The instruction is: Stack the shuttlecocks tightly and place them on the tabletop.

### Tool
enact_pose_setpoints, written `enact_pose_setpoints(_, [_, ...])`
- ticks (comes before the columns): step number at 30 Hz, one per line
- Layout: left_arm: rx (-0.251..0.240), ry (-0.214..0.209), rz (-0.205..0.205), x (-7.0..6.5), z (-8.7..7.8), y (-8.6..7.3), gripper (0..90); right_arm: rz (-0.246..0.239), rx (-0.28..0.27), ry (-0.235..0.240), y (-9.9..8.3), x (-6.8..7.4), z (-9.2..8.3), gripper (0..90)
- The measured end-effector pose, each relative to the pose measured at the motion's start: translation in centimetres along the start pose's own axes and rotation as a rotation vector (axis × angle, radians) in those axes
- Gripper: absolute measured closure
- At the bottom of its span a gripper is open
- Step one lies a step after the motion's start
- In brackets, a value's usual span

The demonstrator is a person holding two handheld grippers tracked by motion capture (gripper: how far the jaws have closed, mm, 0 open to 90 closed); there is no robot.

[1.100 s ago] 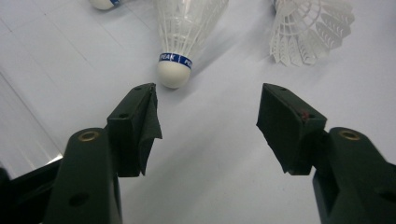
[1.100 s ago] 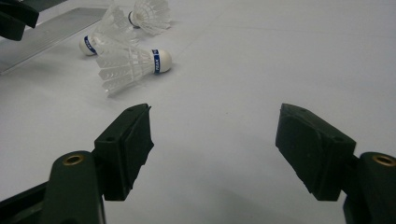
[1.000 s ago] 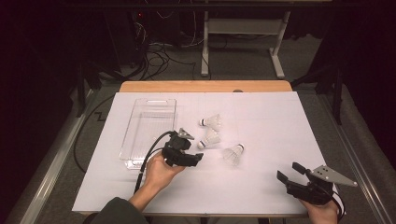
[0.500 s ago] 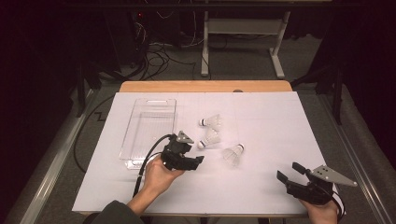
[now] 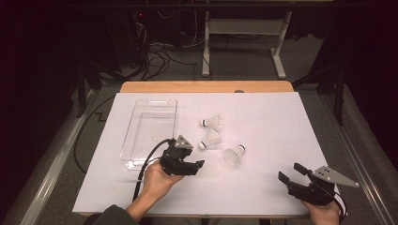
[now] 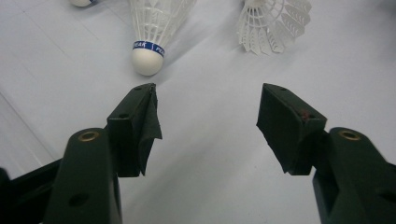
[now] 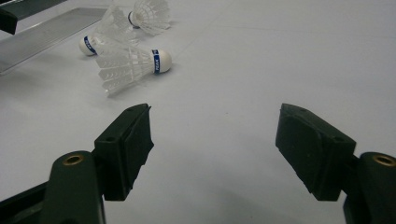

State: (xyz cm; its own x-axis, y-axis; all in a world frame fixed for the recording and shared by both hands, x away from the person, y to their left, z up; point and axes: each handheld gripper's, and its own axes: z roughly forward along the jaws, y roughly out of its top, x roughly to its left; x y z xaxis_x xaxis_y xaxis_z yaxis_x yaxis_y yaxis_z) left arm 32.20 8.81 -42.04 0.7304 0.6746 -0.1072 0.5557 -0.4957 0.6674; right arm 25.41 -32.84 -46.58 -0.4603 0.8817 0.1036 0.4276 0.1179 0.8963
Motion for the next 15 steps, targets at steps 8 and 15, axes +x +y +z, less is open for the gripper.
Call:
enact_pose_setpoints(8, [0.001, -0.007, 0.004, -0.3, 0.0, -0.5, 39.3, 0.001, 0.001, -0.001, 0.0, 0.0, 0.0, 27.6])
enact_pose_setpoints(15, [0.0, -0.007, 0.002, -0.3, -0.2, -1.1, 39.2, 0.0, 0.0, -0.001, 0.0, 0.0, 0.0, 27.5])
